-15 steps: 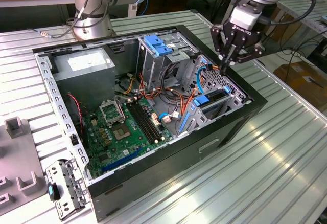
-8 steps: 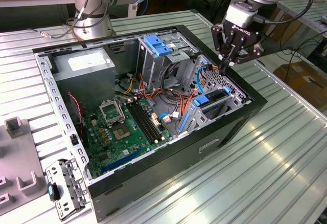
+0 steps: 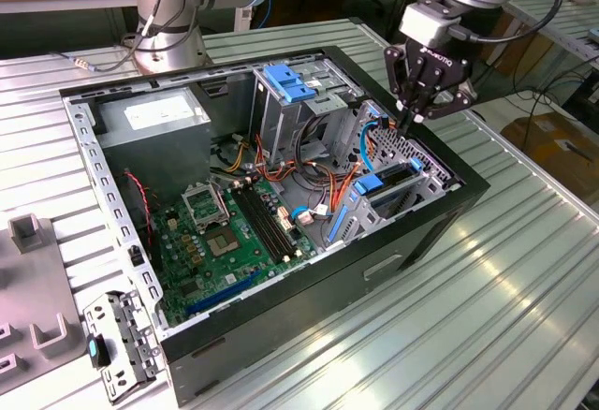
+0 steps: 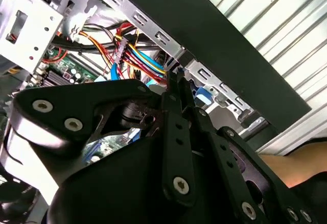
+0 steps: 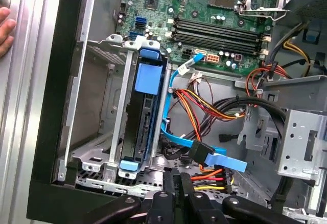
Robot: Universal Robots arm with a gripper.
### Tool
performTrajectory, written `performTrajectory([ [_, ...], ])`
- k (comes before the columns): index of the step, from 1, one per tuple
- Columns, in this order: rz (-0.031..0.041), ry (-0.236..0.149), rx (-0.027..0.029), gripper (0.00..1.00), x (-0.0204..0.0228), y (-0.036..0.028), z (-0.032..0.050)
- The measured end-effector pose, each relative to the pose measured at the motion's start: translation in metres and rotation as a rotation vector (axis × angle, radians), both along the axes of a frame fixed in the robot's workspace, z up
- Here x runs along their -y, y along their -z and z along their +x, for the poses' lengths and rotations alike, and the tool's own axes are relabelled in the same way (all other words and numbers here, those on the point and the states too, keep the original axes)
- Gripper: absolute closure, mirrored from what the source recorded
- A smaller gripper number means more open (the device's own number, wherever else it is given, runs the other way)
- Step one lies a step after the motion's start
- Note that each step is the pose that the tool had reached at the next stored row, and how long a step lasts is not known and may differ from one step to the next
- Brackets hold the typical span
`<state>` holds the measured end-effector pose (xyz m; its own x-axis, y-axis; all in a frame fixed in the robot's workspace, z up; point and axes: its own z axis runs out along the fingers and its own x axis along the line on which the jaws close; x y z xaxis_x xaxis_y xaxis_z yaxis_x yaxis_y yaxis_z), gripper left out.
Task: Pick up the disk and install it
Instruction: 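Insert the first disk wire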
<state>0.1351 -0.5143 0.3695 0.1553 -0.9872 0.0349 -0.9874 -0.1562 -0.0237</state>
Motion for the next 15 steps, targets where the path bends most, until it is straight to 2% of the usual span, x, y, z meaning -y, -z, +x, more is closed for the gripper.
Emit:
performTrajectory([
  [1,0.0001,0.014,0.0,0.84,0.0,0.0001,-0.0001],
  [3,-0.0001,0.014,0.0001,0.84,0.0004,0.0002,-0.0014],
  [6,0.0001,0.014,0.0001,0.84,0.005,0.0005,-0.002],
  [7,0.0002,0.016,0.0006,0.84,0.0071,0.0013,-0.0041],
  [8,0.0,0.039,0.0007,0.84,0.0168,0.0034,-0.0081],
  [9,0.0,0.057,0.0024,0.84,0.0191,0.0079,-0.0154],
  [10,0.0005,0.057,0.0156,0.84,0.0217,0.0111,-0.0282],
  [12,0.0005,0.057,0.0207,0.84,0.0231,0.0122,-0.0298],
  [15,0.0005,0.069,0.0219,0.84,0.0239,0.015,-0.0297],
])
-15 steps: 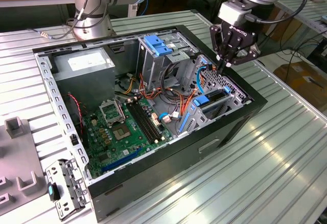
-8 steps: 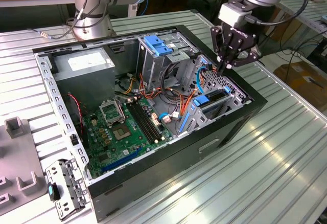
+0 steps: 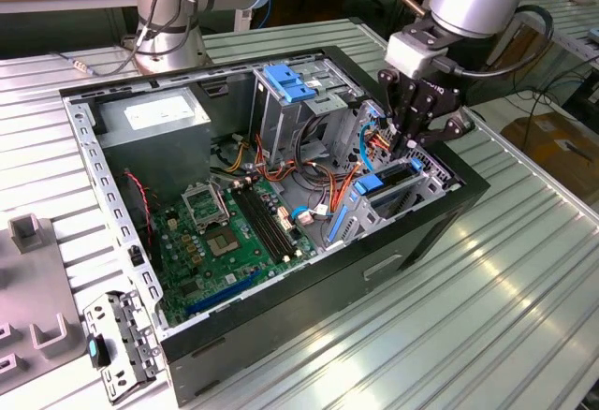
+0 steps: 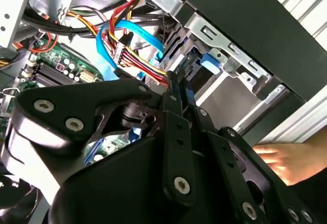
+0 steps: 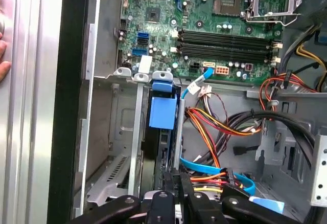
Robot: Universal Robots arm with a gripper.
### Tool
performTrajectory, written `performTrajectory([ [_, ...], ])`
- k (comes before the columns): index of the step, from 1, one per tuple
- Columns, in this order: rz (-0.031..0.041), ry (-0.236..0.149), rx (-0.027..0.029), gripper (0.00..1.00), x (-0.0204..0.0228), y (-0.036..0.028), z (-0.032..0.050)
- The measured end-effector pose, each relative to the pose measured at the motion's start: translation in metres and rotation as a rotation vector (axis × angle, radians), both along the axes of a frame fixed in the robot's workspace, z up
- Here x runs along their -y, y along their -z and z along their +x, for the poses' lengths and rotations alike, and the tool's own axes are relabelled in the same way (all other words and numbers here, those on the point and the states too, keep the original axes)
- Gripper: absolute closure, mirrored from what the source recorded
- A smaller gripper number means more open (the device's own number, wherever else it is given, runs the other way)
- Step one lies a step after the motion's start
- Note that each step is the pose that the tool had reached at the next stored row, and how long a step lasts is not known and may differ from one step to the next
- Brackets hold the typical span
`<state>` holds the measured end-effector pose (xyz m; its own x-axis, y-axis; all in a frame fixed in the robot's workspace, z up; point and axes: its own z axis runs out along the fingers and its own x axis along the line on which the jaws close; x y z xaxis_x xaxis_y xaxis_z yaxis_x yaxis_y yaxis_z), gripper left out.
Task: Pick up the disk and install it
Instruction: 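Insert the first disk wire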
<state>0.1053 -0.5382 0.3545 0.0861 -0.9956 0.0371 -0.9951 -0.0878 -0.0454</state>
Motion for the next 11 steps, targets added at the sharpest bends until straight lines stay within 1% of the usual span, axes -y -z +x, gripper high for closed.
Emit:
performTrajectory([
  [1,-0.0001,0.01,0.0,0.84,0.0,0.0007,0.0],
  [2,0.0,0.029,0.0,0.84,0.0001,0.0018,0.0001],
  [5,-0.0001,0.032,-0.0001,0.84,0.0012,0.002,0.0025],
  [7,0.0001,0.034,-0.0001,0.84,0.0025,0.0022,0.0024],
  [9,0.0001,0.04,-0.0001,0.84,0.0048,0.0024,0.0025],
  [10,0.0002,0.04,-0.0001,0.84,0.0067,0.0026,0.0025],
  [11,0.0003,0.04,-0.0001,0.84,0.0073,0.0027,0.0025],
])
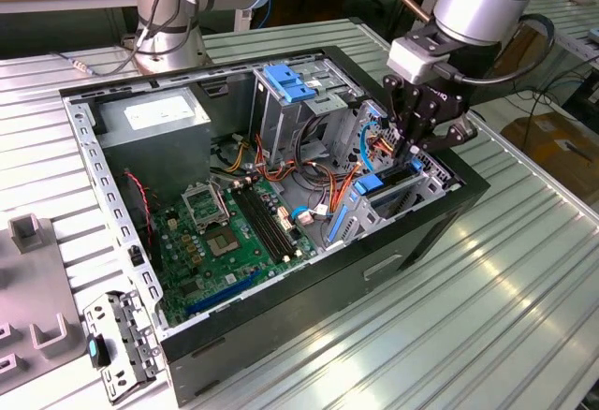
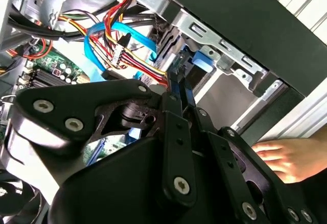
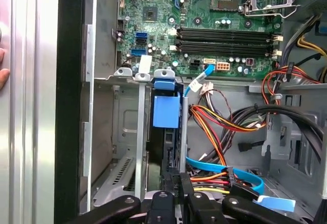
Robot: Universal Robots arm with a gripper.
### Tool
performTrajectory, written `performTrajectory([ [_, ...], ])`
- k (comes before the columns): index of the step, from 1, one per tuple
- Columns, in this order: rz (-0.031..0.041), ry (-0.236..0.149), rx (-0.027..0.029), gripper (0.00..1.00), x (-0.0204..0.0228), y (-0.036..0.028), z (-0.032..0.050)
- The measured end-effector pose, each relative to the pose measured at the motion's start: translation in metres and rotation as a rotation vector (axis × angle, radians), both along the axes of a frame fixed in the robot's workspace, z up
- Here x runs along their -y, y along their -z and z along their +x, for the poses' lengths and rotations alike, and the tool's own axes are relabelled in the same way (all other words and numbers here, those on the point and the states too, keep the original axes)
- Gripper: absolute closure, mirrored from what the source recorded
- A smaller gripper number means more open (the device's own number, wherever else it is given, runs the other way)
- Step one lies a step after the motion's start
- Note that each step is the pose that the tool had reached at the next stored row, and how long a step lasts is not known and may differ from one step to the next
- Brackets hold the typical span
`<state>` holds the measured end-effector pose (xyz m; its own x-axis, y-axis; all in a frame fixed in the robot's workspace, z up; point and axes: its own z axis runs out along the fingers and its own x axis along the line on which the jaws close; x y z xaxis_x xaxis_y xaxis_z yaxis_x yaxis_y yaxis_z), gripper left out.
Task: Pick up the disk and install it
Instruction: 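Insert the first disk wire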
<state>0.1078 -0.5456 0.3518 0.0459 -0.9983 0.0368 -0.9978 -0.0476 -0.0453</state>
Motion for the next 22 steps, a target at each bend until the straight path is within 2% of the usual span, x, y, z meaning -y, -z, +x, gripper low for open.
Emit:
performTrajectory([
  [10,-0.0003,0.009,0.0,0.84,0.0022,0.0031,0.0],
  [13,-0.0002,0.028,0.0,0.84,0.0023,0.0044,0.0],
  [22,0.0,0.035,-0.0002,0.84,0.0023,0.007,0.0],
])
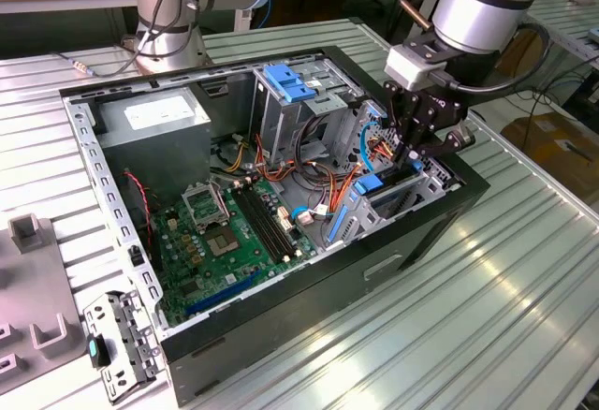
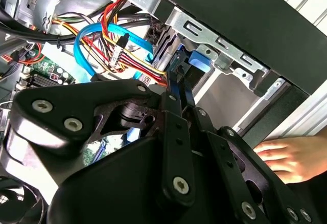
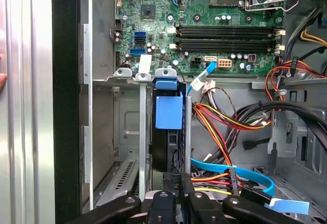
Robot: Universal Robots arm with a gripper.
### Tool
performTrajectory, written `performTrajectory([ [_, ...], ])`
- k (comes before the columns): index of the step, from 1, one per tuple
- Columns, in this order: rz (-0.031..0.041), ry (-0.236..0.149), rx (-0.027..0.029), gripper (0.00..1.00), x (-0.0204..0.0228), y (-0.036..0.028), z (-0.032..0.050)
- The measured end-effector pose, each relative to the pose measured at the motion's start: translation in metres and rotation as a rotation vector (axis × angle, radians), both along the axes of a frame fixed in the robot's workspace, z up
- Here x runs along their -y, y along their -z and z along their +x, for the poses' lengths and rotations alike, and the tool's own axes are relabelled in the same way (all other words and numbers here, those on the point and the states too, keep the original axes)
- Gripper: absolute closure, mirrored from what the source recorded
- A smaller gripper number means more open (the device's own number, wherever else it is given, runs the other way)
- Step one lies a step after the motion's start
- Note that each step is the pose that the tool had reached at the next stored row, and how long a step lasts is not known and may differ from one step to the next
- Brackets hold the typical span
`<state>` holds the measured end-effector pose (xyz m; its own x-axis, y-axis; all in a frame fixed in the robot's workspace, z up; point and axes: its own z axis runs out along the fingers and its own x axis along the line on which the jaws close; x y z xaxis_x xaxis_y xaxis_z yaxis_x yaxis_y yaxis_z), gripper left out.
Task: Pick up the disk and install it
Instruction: 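Insert the first disk wire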
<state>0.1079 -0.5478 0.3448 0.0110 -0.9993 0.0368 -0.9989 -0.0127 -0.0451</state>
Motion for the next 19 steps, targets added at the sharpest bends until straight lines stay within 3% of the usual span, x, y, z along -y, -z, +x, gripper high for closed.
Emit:
performTrajectory([
  [16,0.0003,0.003,-0.002,0.84,0.0,0.0027,0.0],
  [19,0.0003,0.003,-0.002,0.76,0.0,0.0015,0.0],
])
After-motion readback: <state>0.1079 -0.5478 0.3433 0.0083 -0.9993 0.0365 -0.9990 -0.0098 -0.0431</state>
